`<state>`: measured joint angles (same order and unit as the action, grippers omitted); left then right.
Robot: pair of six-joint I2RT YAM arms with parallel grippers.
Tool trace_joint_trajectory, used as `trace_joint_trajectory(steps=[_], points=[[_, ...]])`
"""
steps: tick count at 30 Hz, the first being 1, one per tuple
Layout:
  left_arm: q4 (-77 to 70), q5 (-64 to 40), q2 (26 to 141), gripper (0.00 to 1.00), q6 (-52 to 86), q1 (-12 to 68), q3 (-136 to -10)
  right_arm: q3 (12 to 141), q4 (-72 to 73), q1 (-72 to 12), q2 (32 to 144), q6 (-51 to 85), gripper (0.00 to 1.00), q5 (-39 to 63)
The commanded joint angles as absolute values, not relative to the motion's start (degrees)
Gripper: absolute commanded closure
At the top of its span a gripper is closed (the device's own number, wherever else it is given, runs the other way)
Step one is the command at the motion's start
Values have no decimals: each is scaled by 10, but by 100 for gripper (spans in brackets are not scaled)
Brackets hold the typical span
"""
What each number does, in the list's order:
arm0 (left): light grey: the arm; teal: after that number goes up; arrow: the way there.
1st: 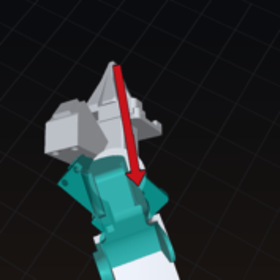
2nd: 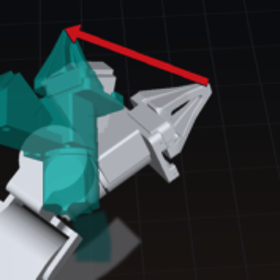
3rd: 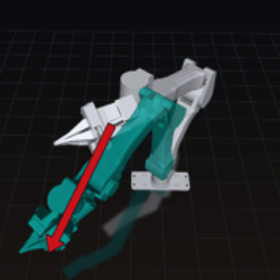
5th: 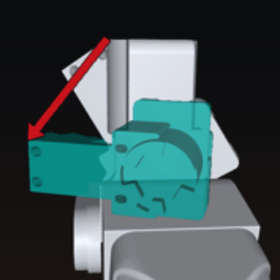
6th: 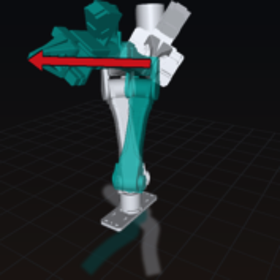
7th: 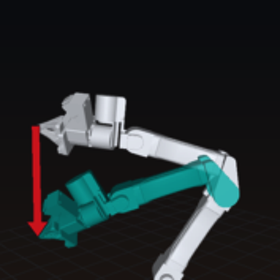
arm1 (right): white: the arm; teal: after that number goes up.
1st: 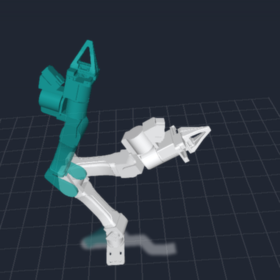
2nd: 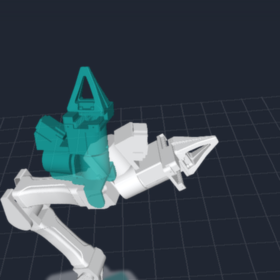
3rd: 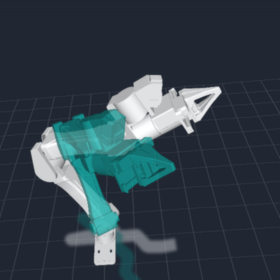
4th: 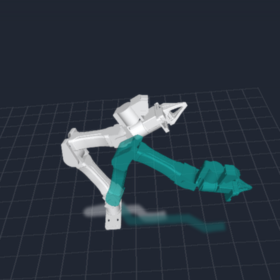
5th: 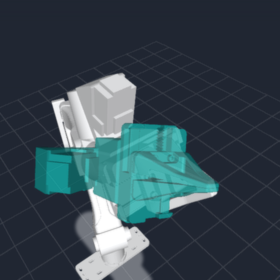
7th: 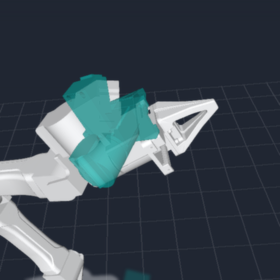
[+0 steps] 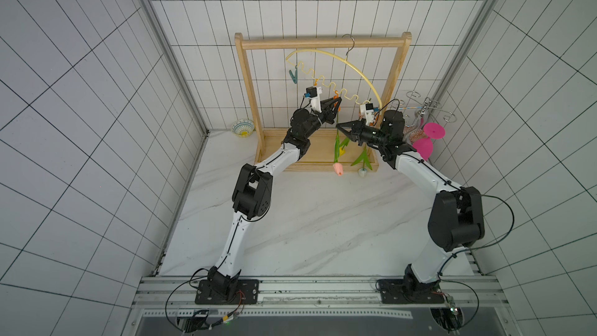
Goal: Dry the flowers on a clothes hanger
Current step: Clamp the flower onto the hanger.
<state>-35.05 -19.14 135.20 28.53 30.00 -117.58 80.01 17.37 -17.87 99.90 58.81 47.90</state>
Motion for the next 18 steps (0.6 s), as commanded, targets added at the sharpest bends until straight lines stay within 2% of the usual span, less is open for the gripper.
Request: trace_joint_trajectory(steps=[1, 6, 8, 9, 14, 18], points=[[-341, -247, 1343, 88, 287, 324, -1160, 815, 234, -176, 1015, 605, 100, 468], [-350, -250, 1344, 89, 297, 325, -1154, 820, 284, -175, 1025, 648, 100, 470], [-352, -249, 1343, 87, 297, 325, -1150, 826, 292, -176, 1033, 658, 100, 474], [-353, -249, 1341, 83, 295, 325, -1147, 826, 291, -176, 1033, 658, 100, 475], [-359, -243, 1322, 45, 291, 319, -1121, 814, 284, -175, 1028, 649, 100, 461], [-378, -246, 1309, 35, 310, 307, -1098, 814, 284, -174, 1033, 651, 100, 456]])
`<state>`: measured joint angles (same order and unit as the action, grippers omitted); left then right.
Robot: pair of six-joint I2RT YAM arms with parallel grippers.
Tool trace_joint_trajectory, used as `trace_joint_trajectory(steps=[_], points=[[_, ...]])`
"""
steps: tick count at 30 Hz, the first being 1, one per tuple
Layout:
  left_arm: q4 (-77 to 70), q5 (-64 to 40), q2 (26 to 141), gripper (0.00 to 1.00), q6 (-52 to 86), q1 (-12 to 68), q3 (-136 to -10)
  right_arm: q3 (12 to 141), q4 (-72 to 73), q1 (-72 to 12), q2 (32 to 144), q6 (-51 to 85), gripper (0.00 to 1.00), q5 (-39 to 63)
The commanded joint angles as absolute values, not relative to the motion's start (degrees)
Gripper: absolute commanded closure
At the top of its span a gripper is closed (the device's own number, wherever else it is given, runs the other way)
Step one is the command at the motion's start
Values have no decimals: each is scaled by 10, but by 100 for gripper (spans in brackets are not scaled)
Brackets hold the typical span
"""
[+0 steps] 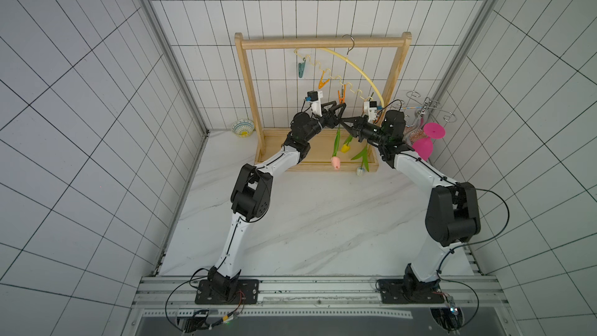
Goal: Dry the flowers on a clothes hanger
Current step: Clamp the flower onto the hanger.
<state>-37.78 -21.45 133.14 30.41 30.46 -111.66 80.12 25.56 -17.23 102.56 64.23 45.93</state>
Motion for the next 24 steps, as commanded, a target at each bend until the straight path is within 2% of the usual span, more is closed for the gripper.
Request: trace_joint_trajectory(steps=[1, 17, 21, 24], points=[[-383, -247, 1305, 34, 313, 304, -1092, 814, 282, -174, 1033, 650, 100, 455], [-474, -238, 1231, 31, 356, 257, -936, 813, 174, -161, 1025, 584, 100, 397], [-475, -242, 1223, 30, 353, 255, -920, 812, 165, -161, 1020, 577, 93, 392], [-479, -240, 1211, 28, 350, 253, -899, 805, 157, -162, 1009, 572, 74, 390]])
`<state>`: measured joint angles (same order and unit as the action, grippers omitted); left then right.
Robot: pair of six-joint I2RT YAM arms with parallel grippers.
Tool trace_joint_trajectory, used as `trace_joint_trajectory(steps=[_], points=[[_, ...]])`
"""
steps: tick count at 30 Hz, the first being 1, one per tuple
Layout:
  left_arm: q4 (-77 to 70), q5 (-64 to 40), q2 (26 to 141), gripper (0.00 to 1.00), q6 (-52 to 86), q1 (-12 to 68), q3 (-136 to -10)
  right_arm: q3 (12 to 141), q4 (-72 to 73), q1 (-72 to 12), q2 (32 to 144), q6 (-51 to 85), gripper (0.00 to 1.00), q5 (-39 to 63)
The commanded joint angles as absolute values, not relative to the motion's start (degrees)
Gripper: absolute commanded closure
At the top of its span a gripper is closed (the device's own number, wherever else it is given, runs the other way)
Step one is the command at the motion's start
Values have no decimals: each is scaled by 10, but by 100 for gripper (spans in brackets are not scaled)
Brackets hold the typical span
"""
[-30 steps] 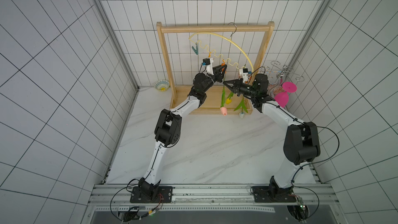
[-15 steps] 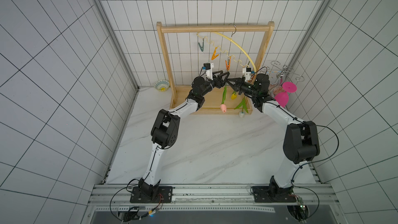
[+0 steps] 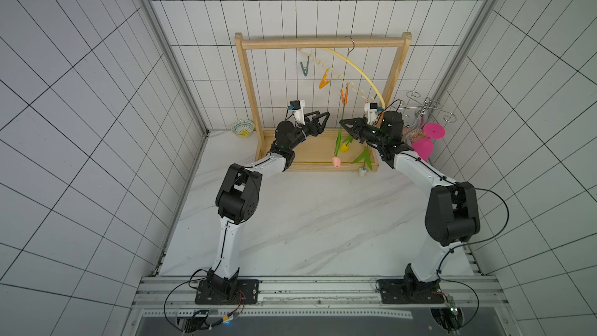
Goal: Dry the flowers on a clothes hanger
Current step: Clamp the flower onto the hanger, then reset both arms
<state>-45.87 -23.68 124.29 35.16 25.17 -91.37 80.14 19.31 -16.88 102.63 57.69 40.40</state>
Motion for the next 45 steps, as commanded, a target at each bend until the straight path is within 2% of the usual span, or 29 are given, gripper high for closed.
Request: trace_joint_trajectory(steps=[1, 4, 7, 9, 10, 15, 21, 24, 27, 30, 32, 34, 36, 38, 40, 42, 43, 44, 45], points=[[-483, -239, 1203, 28, 348, 253, -889, 800, 153, -162, 1002, 569, 69, 390], [-488, -226, 1179, 27, 344, 252, -855, 782, 136, -162, 974, 555, 60, 386], [-489, -207, 1154, 21, 346, 252, -822, 760, 104, -162, 931, 529, 53, 376], [-485, -198, 1138, 12, 350, 252, -805, 748, 76, -163, 901, 510, 50, 367], [-477, -193, 1129, 1, 354, 252, -794, 740, 60, -163, 885, 497, 49, 364], [-401, -147, 1057, 1, 346, 252, -725, 702, -53, -166, 807, 416, 46, 302], [-230, -51, 948, 1, 277, 257, -651, 615, -134, -177, 717, 337, 43, 213], [-117, 49, 897, 1, 195, 269, -631, 568, -144, -181, 660, 298, 41, 163], [-74, 176, 868, 1, 130, 272, -587, 535, -145, -182, 605, 248, 36, 91], [-114, 308, 849, 1, 106, 263, -507, 501, -116, -183, 568, 174, 28, 0], [-174, 338, 834, 1, 85, 248, -449, 470, -87, -181, 562, 133, 24, -80], [-263, 357, 822, 1, 52, 234, -381, 405, 5, -179, 567, 72, 22, -168], [-351, 358, 817, 1, 19, 219, -331, 318, 164, -168, 587, -13, 18, -209], [-334, 349, 801, 1, 38, 199, -327, 243, 330, -134, 627, -55, 17, -195], [-304, 279, 787, 1, 55, 158, -328, 216, 423, -84, 688, -39, 17, -164], [-295, 240, 780, 1, 27, 133, -320, 227, 437, -62, 741, -31, 14, -168], [-325, 247, 788, 1, 6, 127, -306, 250, 394, -56, 751, -13, 12, -184], [-363, 263, 795, 1, 5, 122, -295, 278, 325, -47, 751, -1, 12, -164], [-381, 260, 795, 1, 5, 118, -288, 280, 335, -33, 767, 3, 12, -132]])
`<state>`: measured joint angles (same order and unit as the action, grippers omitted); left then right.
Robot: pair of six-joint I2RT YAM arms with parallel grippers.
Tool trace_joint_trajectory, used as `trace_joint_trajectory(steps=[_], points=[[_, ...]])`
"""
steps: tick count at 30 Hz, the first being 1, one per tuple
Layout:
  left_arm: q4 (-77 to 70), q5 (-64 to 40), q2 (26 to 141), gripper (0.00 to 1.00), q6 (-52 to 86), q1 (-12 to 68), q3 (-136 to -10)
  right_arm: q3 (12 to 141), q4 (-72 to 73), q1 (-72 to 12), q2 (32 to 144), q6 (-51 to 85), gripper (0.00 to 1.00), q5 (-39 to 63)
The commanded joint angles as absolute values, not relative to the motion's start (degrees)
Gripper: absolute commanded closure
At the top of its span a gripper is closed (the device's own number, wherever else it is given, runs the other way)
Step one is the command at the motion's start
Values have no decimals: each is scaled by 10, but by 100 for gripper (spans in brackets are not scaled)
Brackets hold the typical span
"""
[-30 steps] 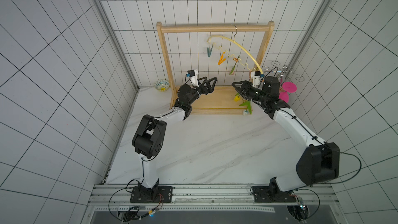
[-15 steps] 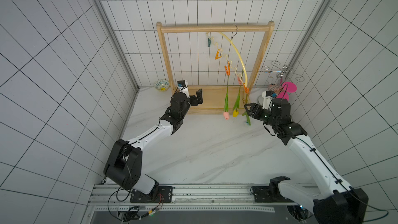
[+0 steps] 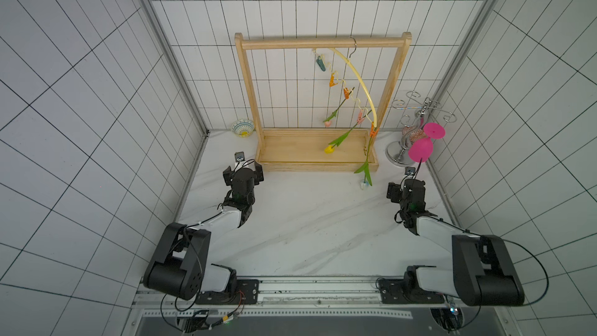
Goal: Dry the flowers on a clothes hanger
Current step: Reset both arms
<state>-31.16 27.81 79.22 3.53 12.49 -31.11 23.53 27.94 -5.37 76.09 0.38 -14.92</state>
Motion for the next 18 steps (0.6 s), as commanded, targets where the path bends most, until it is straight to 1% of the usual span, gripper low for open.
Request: trace_joint_trajectory(steps=[1, 3, 6, 7, 8, 9, 10, 11, 12, 13, 14, 16, 17, 18], points=[[-375, 249, 791, 1, 10, 117, -290, 283, 333, -23, 784, 9, 12, -113], [-348, 247, 792, 1, 21, 113, -303, 259, 394, -15, 817, 23, 12, -124], [-319, 253, 784, 1, 24, 112, -308, 195, 600, -7, 898, 36, 12, -146], [-315, 260, 774, 1, 29, 112, -302, 195, 568, -7, 884, 37, 12, -140], [-315, 264, 762, 1, 33, 110, -291, 210, 502, -5, 862, 46, 12, -139], [-312, 265, 750, 1, 35, 110, -281, 213, 518, -4, 871, 47, 11, -146], [-305, 262, 739, 1, 42, 109, -263, 210, 554, -4, 889, 42, 7, -146], [-335, 253, 742, 1, 57, 100, -233, 212, 532, -4, 882, 41, 6, -141], [-385, 232, 757, 1, 72, 85, -204, 217, 503, -4, 870, 45, 1, -140], [-469, 215, 775, 1, 73, 71, -180, 217, 515, -4, 875, 45, 1, -143], [-467, 206, 771, 1, 77, 71, -183, 213, 539, -4, 884, 42, 1, -144], [-338, 220, 769, 1, 104, 62, -239, 224, 501, -4, 877, 46, 1, -148], [-329, 221, 782, 1, 93, 61, -249, 234, 482, -4, 877, 46, 1, -150], [-357, 222, 794, 1, 73, 62, -245, 227, 499, -5, 879, 44, 1, -151]])
